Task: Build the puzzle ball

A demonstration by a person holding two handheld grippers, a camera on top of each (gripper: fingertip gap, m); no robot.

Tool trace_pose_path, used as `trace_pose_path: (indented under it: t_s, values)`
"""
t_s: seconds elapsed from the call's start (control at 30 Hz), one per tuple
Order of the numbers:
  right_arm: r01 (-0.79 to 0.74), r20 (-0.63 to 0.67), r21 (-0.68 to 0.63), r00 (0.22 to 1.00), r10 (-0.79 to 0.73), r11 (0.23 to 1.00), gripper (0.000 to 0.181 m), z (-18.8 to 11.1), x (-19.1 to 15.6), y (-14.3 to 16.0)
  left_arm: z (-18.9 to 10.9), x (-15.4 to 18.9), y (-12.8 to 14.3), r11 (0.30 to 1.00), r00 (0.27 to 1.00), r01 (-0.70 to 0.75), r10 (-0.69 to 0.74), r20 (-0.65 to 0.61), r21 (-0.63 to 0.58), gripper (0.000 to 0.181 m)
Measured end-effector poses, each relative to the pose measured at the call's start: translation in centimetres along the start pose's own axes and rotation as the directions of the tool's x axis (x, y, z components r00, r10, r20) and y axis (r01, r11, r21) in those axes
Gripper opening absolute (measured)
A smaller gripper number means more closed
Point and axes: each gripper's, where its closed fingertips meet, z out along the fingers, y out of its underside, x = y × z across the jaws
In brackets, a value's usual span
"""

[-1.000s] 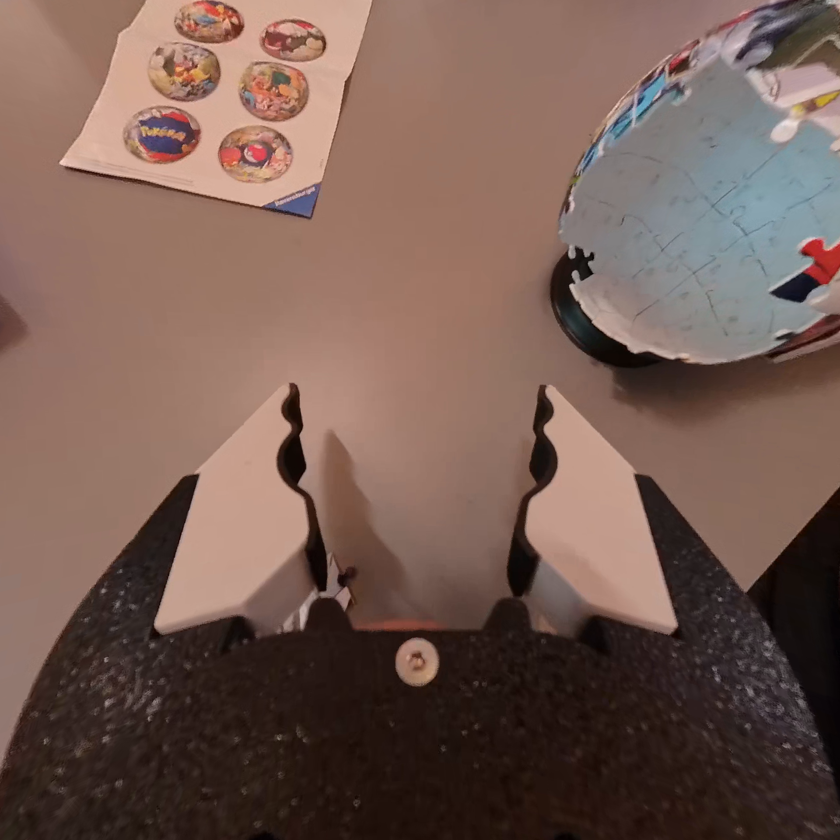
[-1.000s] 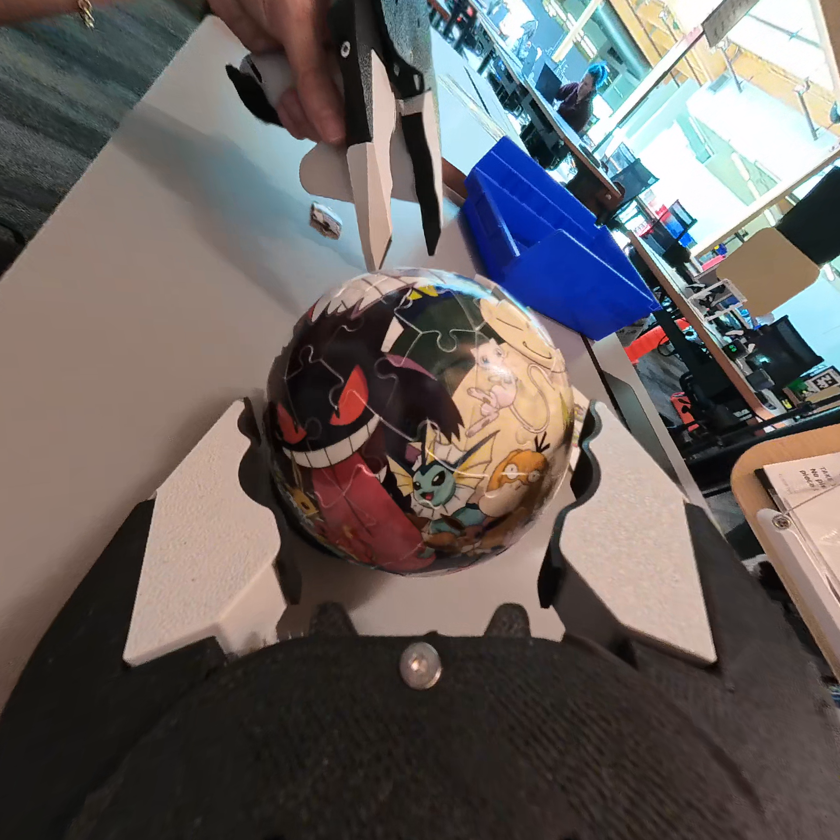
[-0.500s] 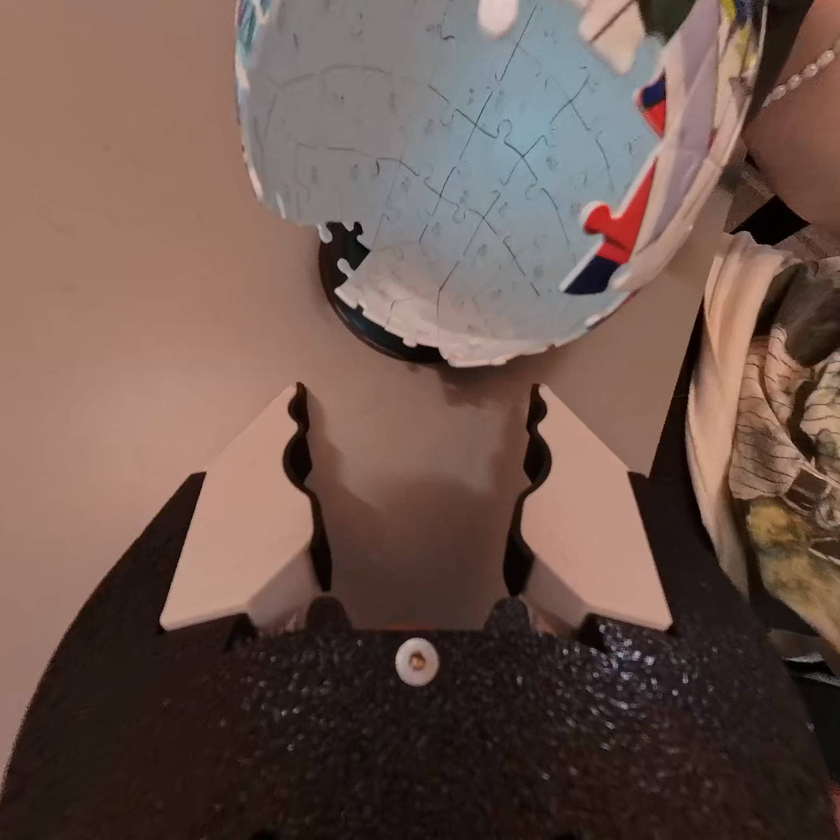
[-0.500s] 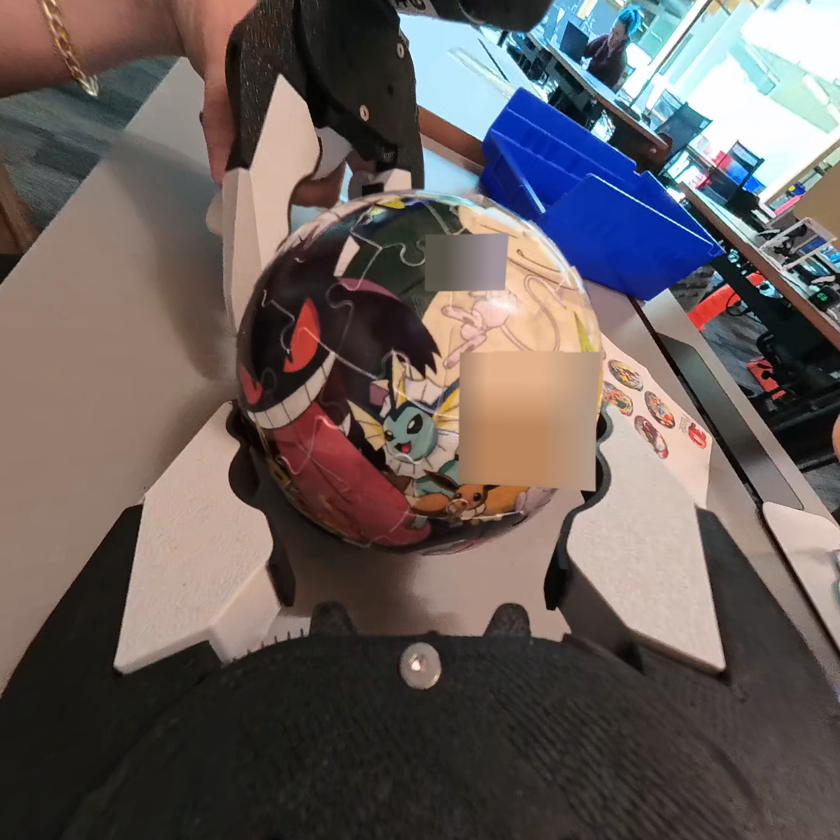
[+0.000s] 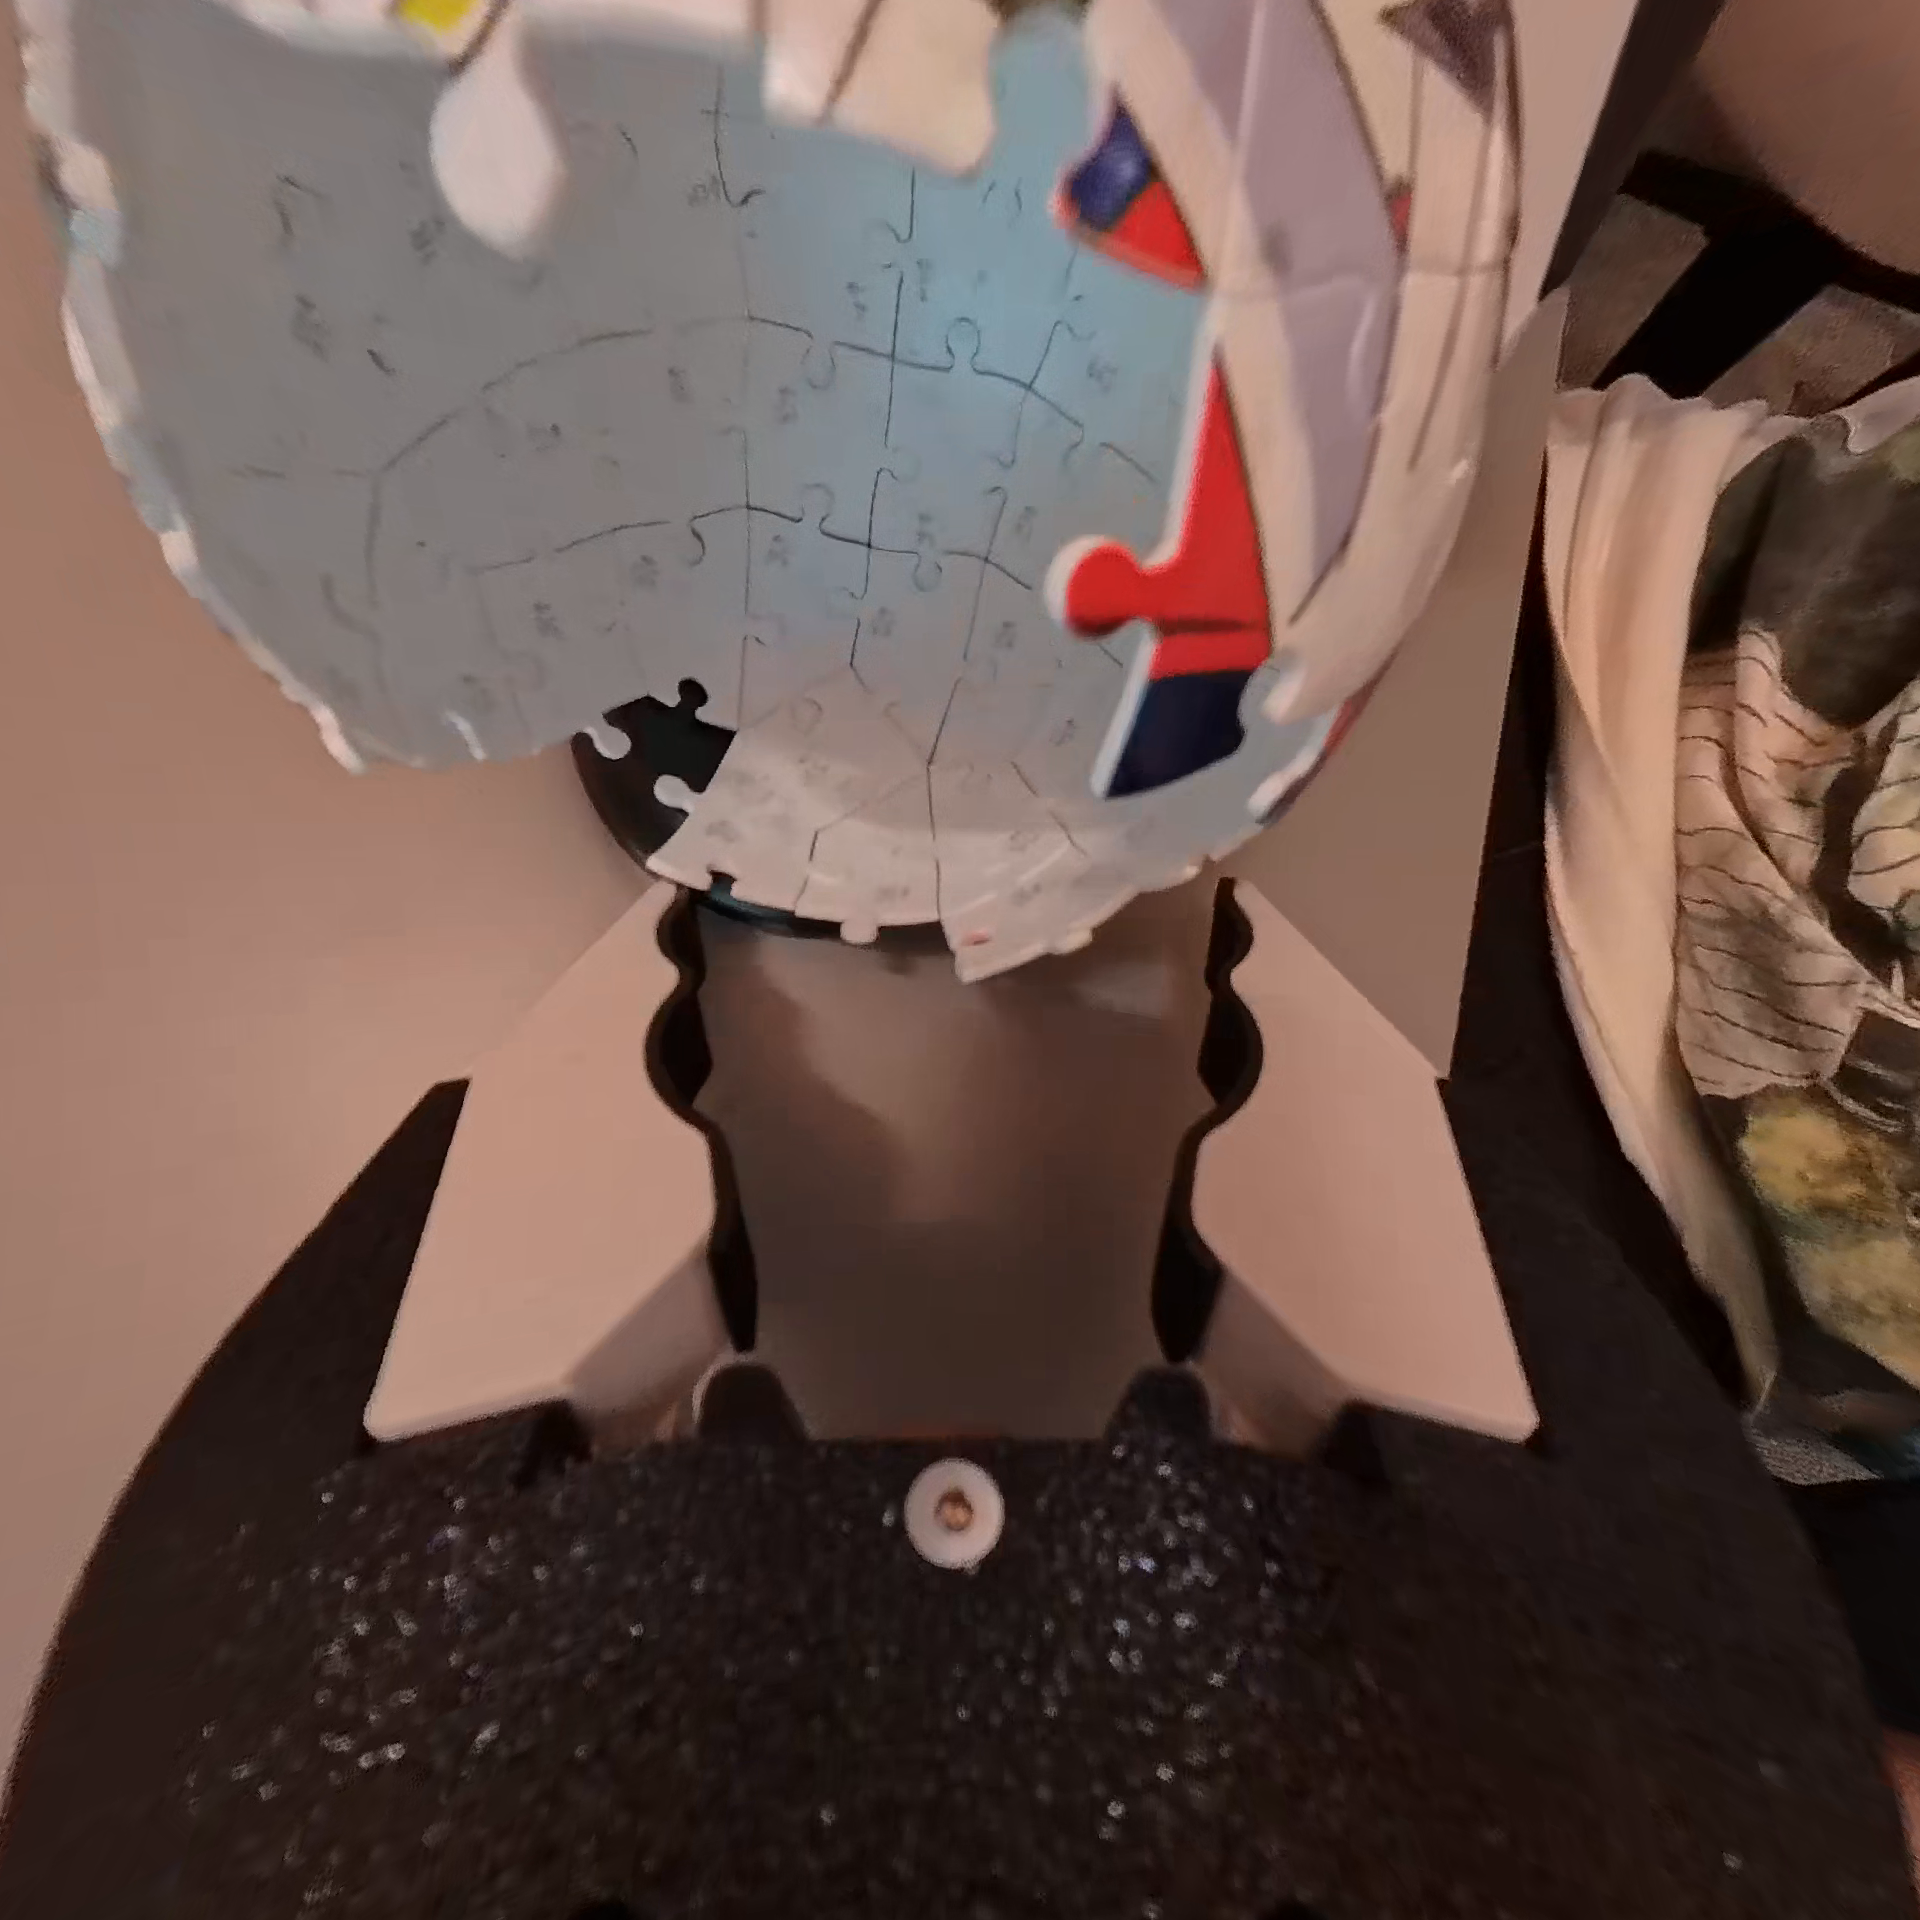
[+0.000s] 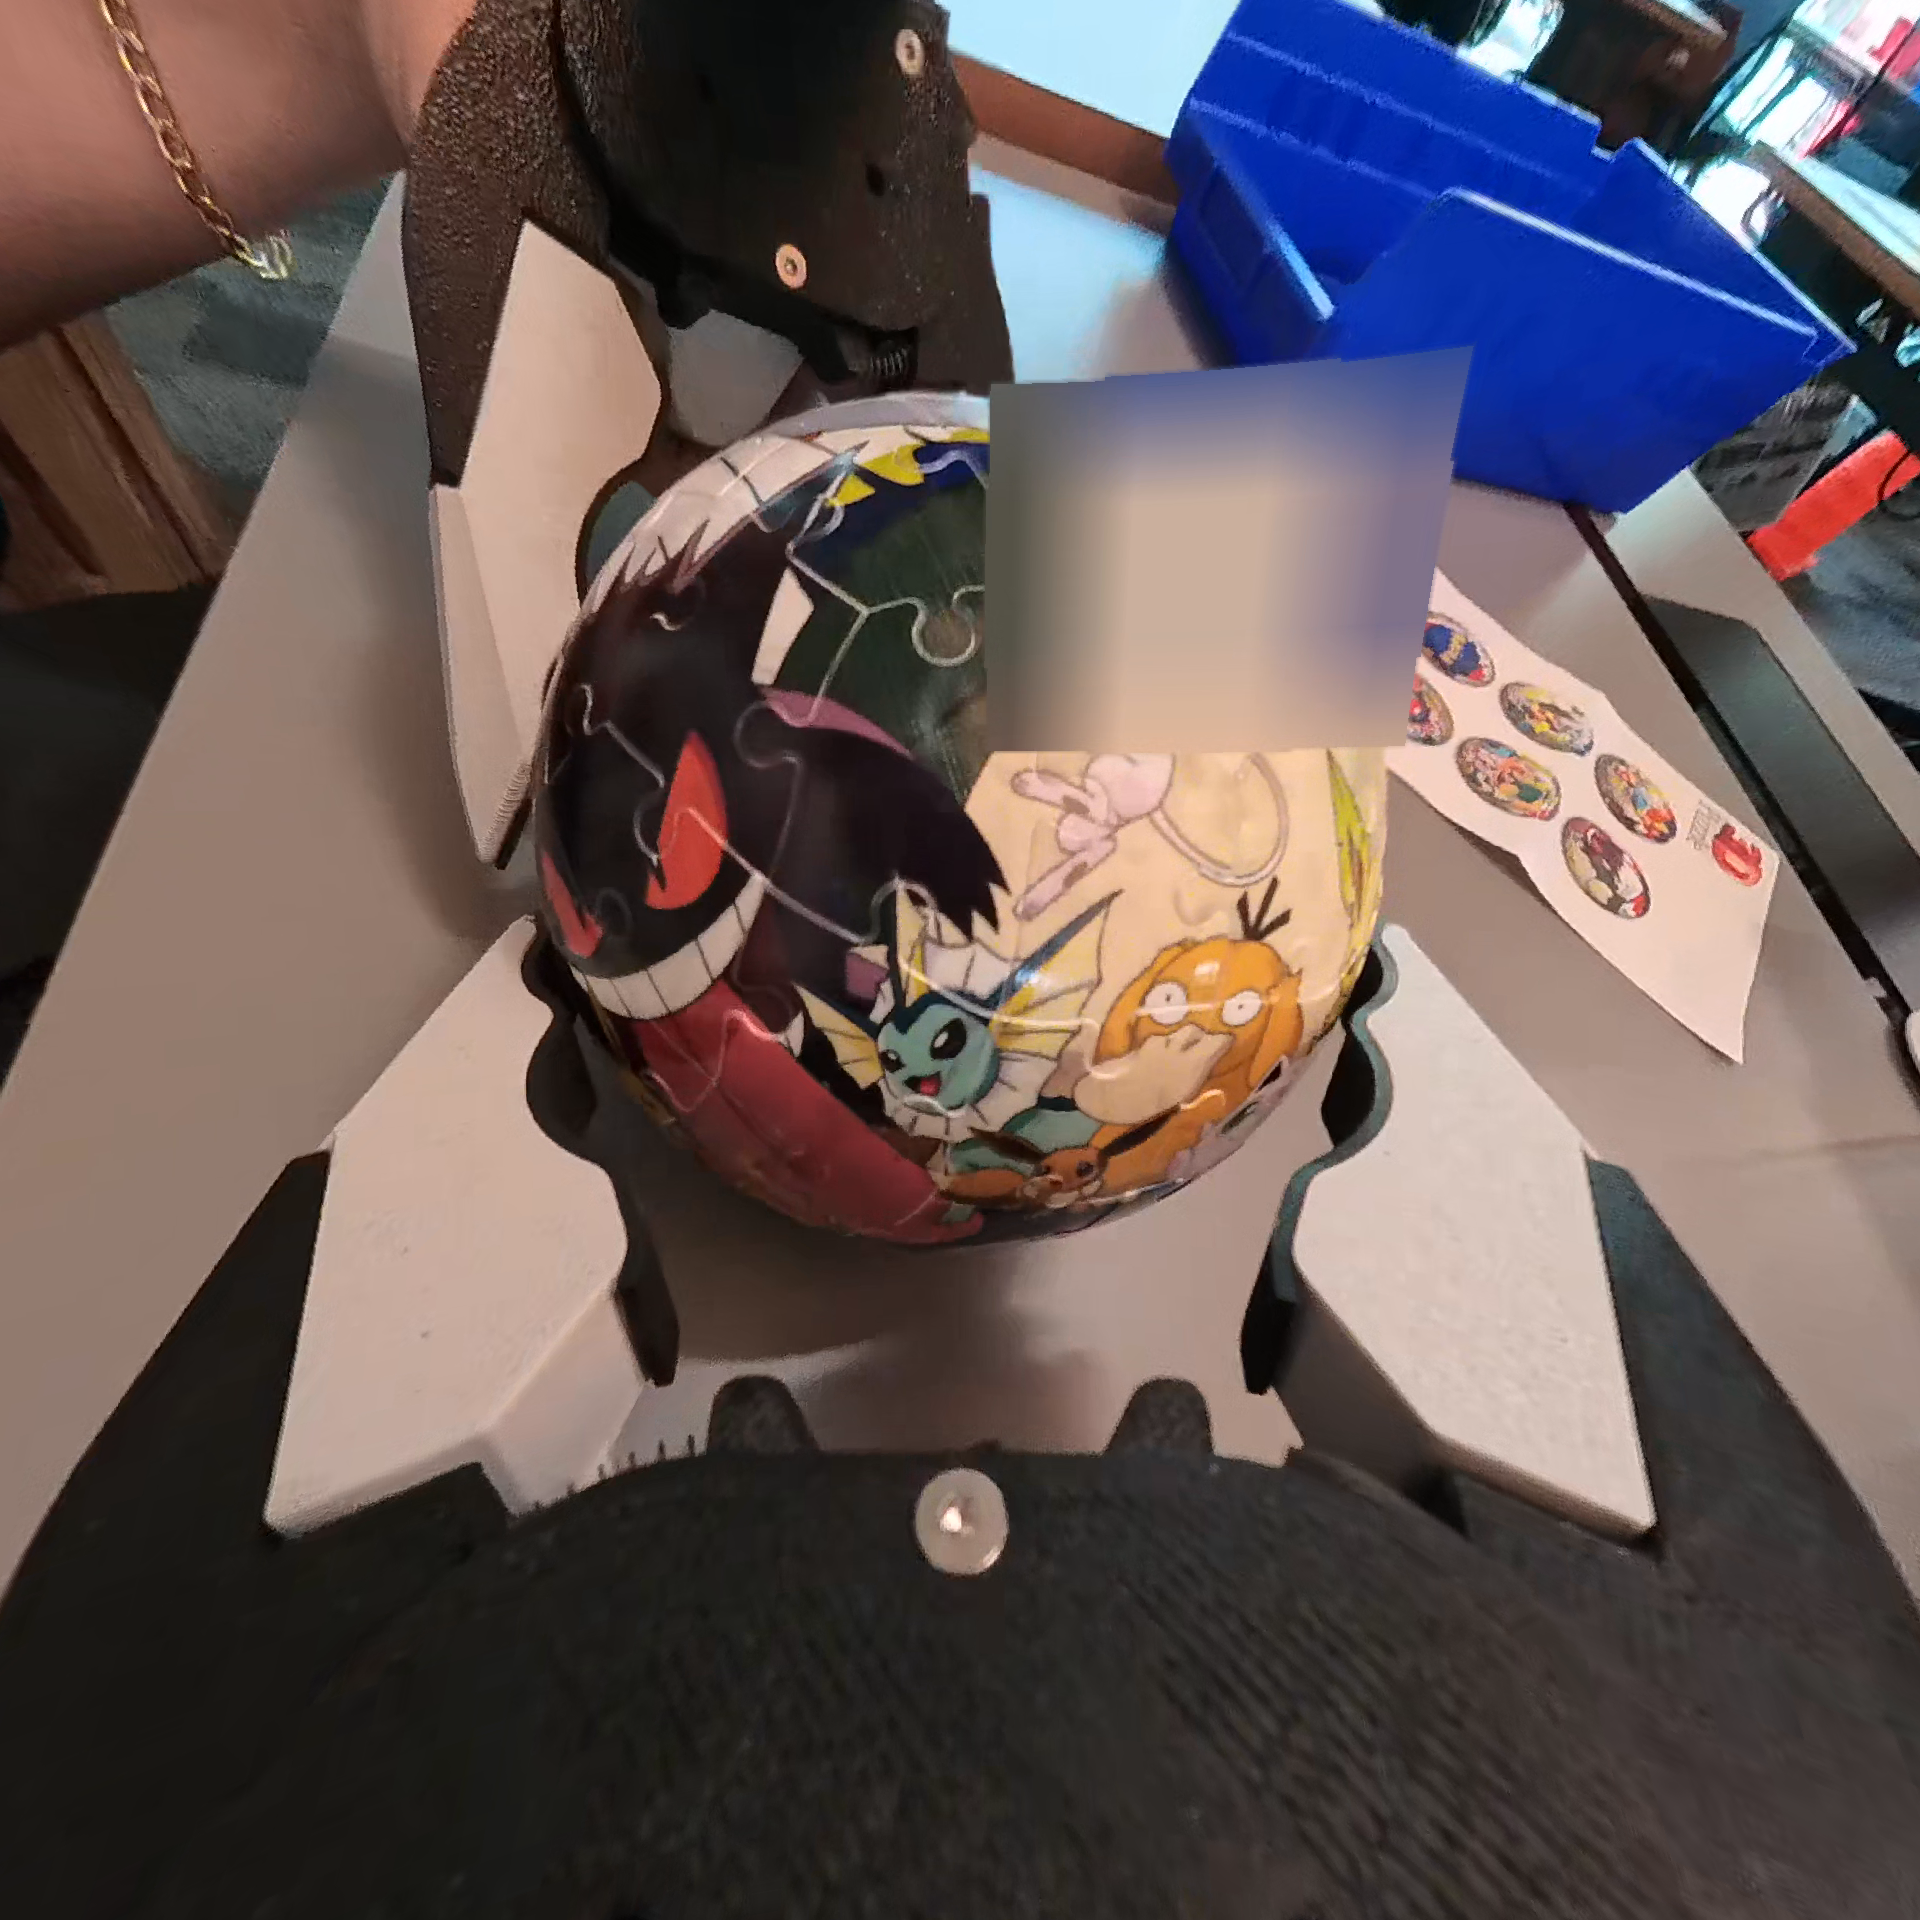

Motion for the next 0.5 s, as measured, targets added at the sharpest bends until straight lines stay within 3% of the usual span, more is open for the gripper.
trace_pose_path:
  t_s: [0.37,0.5]
  values:
    - [-0.171,0.011,0.044,0.985,0.171,0.984,0.140,-2.7,-0.2,-1.3,2.0,2.3,-1.5,0.990,0.992,-0.130,0.129,-0.007,-0.053,0.093]
    - [-0.168,0.007,0.060,0.986,0.168,0.984,0.140,-3.3,-0.2,-1.0,1.9,2.4,-1.7,0.990,0.991,-0.131,0.132,-0.001,-0.046,0.091]
